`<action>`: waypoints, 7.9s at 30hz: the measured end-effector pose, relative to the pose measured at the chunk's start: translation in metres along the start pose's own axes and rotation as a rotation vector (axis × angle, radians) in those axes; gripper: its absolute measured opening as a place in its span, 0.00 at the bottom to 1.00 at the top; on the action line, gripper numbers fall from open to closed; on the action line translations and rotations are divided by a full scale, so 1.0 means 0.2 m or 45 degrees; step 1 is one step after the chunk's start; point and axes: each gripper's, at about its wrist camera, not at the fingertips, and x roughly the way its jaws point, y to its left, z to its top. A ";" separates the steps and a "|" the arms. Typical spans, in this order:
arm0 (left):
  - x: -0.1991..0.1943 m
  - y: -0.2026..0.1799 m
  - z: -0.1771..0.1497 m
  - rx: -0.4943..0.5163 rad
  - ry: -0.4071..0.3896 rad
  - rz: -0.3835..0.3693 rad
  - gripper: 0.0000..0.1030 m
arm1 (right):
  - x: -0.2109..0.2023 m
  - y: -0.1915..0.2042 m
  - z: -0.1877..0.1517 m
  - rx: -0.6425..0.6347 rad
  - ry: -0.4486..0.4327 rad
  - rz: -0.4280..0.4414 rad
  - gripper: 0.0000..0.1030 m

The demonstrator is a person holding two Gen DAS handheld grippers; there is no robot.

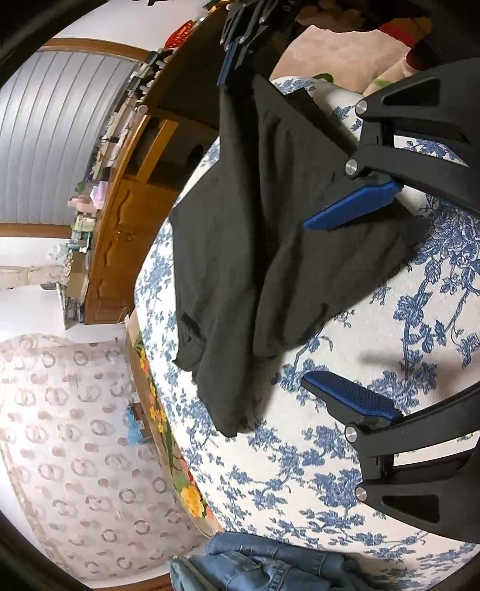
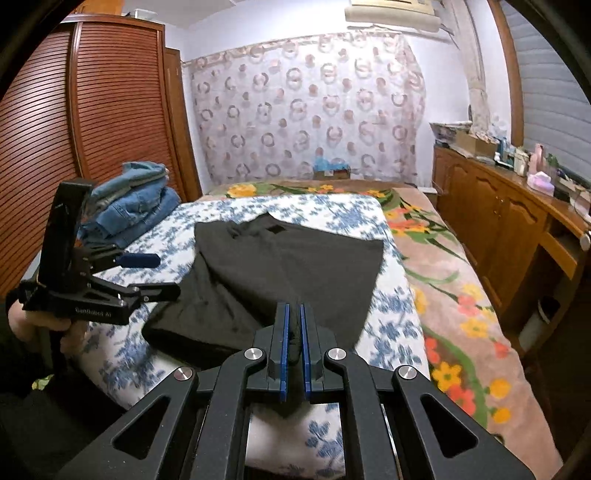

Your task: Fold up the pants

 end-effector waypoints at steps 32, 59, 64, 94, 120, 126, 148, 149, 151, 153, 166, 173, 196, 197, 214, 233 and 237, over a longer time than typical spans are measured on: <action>0.01 0.11 -0.10 -0.131 -0.040 0.058 0.77 | 0.06 -0.07 0.05 0.083 0.103 0.005 0.35; -0.06 0.19 -0.12 -0.205 -0.171 0.092 0.77 | 0.83 0.02 0.48 -0.086 0.327 0.118 0.36; -0.06 0.19 -0.12 -0.215 -0.167 0.087 0.77 | 0.98 0.01 0.52 -0.073 0.399 0.134 0.36; -0.02 0.20 -0.13 -0.214 -0.124 0.082 0.77 | 0.77 -0.23 0.67 -0.100 0.143 0.014 0.03; -0.01 0.20 -0.12 -0.206 -0.108 0.086 0.77 | 0.61 -0.27 0.36 0.019 0.205 -0.134 0.44; 0.00 0.20 -0.12 -0.206 -0.103 0.085 0.77 | 0.42 -0.14 0.16 0.006 0.209 -0.056 0.52; -0.08 0.02 -0.14 -0.039 -0.067 -0.034 0.75 | 0.14 -0.07 0.00 0.056 0.187 -0.126 0.52; -0.08 0.00 -0.13 -0.026 -0.062 -0.039 0.74 | 0.14 -0.07 -0.01 0.057 0.188 -0.120 0.52; -0.08 -0.02 -0.14 -0.018 -0.048 -0.052 0.70 | 0.15 -0.07 -0.02 0.060 0.196 -0.110 0.52; -0.07 -0.03 -0.14 -0.014 -0.037 -0.057 0.67 | 0.16 -0.07 -0.03 0.065 0.201 -0.099 0.52; -0.03 -0.05 -0.18 -0.020 0.027 -0.060 0.63 | 0.23 -0.07 -0.07 0.109 0.245 -0.111 0.52; -0.03 -0.04 -0.19 -0.041 0.035 -0.073 0.63 | 0.22 -0.06 -0.07 0.129 0.251 -0.052 0.52; -0.04 -0.04 -0.19 -0.041 0.030 -0.107 0.52 | 0.26 0.01 -0.07 0.139 0.264 0.046 0.20; -0.04 -0.04 -0.19 -0.040 0.030 -0.106 0.51 | 0.26 0.01 -0.07 0.136 0.261 0.050 0.19; -0.06 -0.05 -0.20 -0.051 0.030 -0.184 0.33 | 0.25 0.01 -0.08 0.153 0.236 0.069 0.13; -0.30 -0.01 0.01 -0.009 -0.148 -0.217 0.09 | 0.13 0.07 0.21 0.122 0.023 0.201 0.09; -0.46 0.03 0.08 -0.019 -0.249 -0.203 0.09 | 0.05 0.12 0.30 0.069 -0.053 0.212 0.09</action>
